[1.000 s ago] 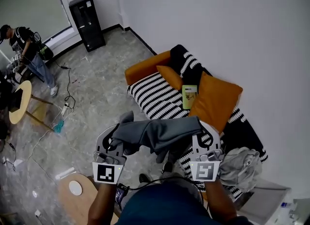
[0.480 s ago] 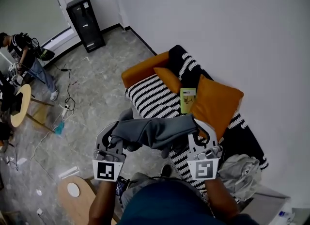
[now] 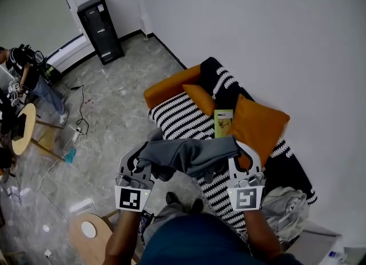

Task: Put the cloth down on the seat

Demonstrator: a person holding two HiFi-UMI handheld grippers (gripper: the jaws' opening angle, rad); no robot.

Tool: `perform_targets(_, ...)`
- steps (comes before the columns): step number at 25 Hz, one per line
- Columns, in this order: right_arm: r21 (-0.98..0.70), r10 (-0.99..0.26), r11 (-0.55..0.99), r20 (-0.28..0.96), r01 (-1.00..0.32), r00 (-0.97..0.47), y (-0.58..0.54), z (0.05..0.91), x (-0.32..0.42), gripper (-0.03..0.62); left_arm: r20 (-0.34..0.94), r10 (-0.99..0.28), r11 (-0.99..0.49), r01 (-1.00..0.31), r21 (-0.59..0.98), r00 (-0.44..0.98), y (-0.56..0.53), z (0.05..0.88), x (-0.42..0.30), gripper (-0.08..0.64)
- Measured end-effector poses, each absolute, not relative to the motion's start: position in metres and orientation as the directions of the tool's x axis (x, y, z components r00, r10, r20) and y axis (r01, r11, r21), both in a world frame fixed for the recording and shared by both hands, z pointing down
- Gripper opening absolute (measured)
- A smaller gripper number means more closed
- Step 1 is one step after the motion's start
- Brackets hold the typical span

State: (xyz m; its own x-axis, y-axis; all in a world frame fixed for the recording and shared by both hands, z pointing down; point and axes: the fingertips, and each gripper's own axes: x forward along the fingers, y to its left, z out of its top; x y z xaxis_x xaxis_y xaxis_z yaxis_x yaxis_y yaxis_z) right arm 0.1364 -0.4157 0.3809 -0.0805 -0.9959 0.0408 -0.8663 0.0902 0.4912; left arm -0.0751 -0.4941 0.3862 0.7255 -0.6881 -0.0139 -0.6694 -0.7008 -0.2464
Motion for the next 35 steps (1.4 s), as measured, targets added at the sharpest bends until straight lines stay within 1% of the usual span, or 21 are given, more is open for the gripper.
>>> perform_targets(8, 0.484, -0.999, 0.024, 0.034, -0.875, -0.009, -0.442, 0.377, 0.125, 0.044, -0.036, -0.639, -0.744, -0.629, -0.226, 0.768, -0.533, 0.385, -0.087, 0.017)
perform_targets(12, 0.501, -0.999, 0.023, 0.046, -0.865, 0.000, -0.452, 0.380, 0.117, 0.044, -0.048, -0.617, -0.762, -0.612, -0.212, 0.785, -0.547, 0.388, -0.088, 0.017)
perform_targets(16, 0.503, -0.995, 0.039, 0.100, -0.863, 0.013, -0.456, 0.389, 0.124, 0.044, -0.028, -0.614, -0.772, -0.607, -0.189, 0.789, -0.555, 0.396, -0.084, 0.017)
perform_targets(25, 0.470, -0.996, 0.034, 0.091, -0.882, 0.010, -0.482, 0.396, 0.166, 0.044, 0.005, -0.597, -0.785, -0.582, -0.212, 0.802, -0.585, 0.404, -0.034, 0.017)
perform_targets(32, 0.431, -0.997, 0.016, 0.072, -0.902, 0.017, -0.496, 0.409, 0.221, 0.044, 0.022, -0.594, -0.783, -0.572, -0.244, 0.804, -0.603, 0.413, 0.017, 0.017)
perform_targets(35, 0.434, -0.997, 0.022, 0.082, -0.901, 0.016, -0.502, 0.415, 0.237, 0.044, 0.019, -0.593, -0.784, -0.572, -0.242, 0.805, -0.608, 0.417, 0.034, 0.017)
